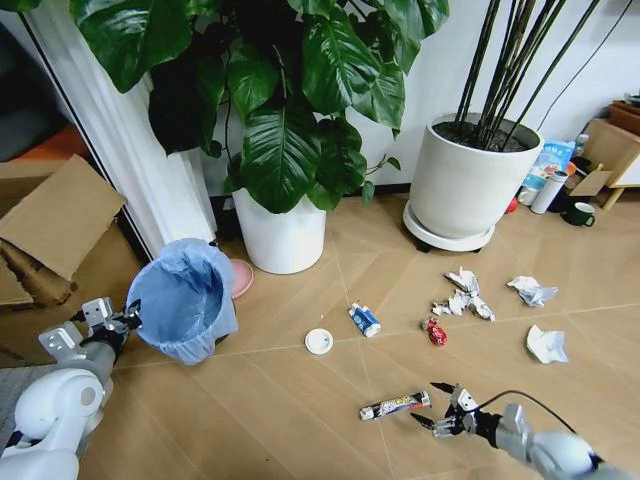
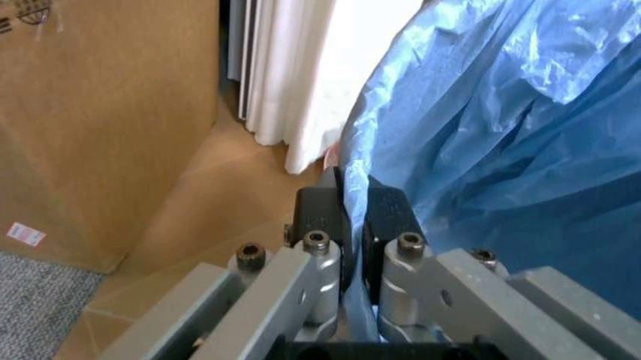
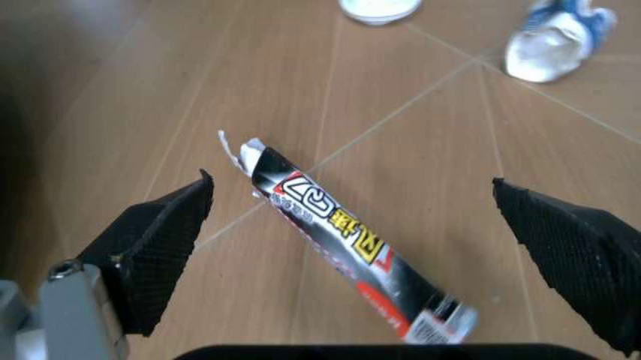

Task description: Pick up the trash bin and place the garbage on the floor into it.

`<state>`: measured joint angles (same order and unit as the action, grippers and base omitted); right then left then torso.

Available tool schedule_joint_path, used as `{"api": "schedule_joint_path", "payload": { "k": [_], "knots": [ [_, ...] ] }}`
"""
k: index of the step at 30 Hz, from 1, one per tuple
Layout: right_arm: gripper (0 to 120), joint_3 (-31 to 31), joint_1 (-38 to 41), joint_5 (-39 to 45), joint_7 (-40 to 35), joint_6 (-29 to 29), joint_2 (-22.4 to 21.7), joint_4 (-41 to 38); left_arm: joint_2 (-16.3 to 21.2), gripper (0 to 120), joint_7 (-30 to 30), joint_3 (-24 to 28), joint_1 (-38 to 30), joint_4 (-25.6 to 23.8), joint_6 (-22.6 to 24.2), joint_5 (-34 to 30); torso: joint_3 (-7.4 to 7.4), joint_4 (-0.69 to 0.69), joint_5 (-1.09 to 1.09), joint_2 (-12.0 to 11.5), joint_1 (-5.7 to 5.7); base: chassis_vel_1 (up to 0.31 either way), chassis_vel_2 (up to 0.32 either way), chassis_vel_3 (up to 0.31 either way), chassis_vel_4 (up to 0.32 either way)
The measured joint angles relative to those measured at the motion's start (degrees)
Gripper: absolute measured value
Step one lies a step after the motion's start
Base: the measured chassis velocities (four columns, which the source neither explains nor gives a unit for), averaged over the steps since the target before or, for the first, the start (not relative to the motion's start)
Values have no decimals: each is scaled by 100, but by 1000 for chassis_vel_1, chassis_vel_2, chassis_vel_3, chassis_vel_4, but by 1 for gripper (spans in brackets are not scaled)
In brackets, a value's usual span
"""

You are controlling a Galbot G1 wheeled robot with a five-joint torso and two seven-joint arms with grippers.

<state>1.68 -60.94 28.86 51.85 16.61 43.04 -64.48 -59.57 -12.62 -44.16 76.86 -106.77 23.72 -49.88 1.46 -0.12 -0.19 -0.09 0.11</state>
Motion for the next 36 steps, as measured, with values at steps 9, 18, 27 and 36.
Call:
{"api": "schedule_joint_path", "payload": {
  "k": [9,18,27,36],
  "knots": [
    [100,-303,1145,-370,1574,266,388,1353,23,0,16,55,-91,68,-19,22,0,-4,-1,0,0,0,0,0,0],
    [100,-253,1502,-1180,1784,321,813,1895,9,0,47,23,-82,104,-52,43,0,1,4,0,0,0,0,0,0],
    [100,-272,1516,-1528,1685,317,911,2021,5,0,15,27,-115,75,-52,42,0,-2,0,0,0,0,0,0,0],
    [99,-319,1768,-1805,1677,333,1155,2435,1,0,5,25,-90,26,-46,40,0,0,0,0,0,0,0,0,0]
  ]
}}
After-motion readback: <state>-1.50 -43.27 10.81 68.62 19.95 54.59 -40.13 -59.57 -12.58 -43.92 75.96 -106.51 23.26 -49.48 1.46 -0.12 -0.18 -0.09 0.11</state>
